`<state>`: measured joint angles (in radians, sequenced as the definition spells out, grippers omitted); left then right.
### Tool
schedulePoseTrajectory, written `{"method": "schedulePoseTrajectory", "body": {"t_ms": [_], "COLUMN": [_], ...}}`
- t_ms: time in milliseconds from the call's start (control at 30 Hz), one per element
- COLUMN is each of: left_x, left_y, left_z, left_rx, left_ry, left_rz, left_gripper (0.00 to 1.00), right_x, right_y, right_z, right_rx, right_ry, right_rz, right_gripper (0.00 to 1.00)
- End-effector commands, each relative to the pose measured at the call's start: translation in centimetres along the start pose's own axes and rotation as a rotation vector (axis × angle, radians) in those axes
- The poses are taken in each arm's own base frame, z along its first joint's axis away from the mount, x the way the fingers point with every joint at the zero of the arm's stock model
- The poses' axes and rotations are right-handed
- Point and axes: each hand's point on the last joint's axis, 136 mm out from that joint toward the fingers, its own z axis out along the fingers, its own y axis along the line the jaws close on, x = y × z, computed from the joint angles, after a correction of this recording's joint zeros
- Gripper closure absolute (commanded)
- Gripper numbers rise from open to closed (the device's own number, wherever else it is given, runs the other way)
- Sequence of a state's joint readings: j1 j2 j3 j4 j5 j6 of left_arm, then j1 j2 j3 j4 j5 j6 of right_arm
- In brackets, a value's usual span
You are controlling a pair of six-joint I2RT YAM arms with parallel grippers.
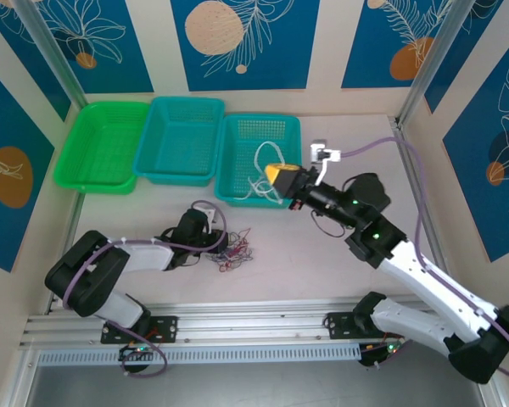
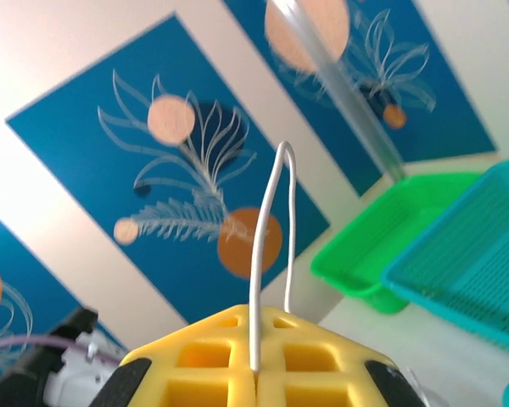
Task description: Untangle the cables
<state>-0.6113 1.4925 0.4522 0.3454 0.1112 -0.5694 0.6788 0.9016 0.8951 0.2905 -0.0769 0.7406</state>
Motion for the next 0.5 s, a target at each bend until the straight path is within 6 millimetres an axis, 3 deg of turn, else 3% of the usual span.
{"method": "schedulePoseTrajectory", "body": {"t_ms": [0, 100, 200, 267, 333, 467], "left_x": [-0.5, -1.7, -4.0, -5.5, -6.8, -8.7], "left_y": [0.8, -0.5, -2.4, -3.3, -3.9, -5.3], "left_z": [-0.3, -1.7, -5.0, -7.8, -10.9, -17.1], "left_rx": [-0.062, -0.01, 0.05, 0.061, 0.063, 0.074], "left_ry": [-0.019, -0.067, -0.168, -0.243, -0.317, -0.44], "left_rz": [-0.031, -0.009, 0.026, 0.058, 0.09, 0.145], "left_gripper": [0.76, 0.7, 0.39, 0.26, 0.18, 0.12], "right_x": [-2.8, -4.7, -6.5, -7.4, -7.9, -8.1], "right_y": [-0.4, 0.4, 0.2, -0.5, -1.8, -5.9], "right_z": [-1.1, -1.5, -1.5, -1.0, -0.2, 2.0], "right_rx": [0.063, 0.077, 0.127, 0.167, 0.215, 0.327], "right_ry": [-0.058, -0.074, -0.102, -0.103, -0.091, -0.055], "right_rz": [0.05, 0.031, 0.017, 0.016, 0.005, 0.004], "right_gripper": [1.0, 1.0, 1.0, 1.0, 1.0, 1.0]}}
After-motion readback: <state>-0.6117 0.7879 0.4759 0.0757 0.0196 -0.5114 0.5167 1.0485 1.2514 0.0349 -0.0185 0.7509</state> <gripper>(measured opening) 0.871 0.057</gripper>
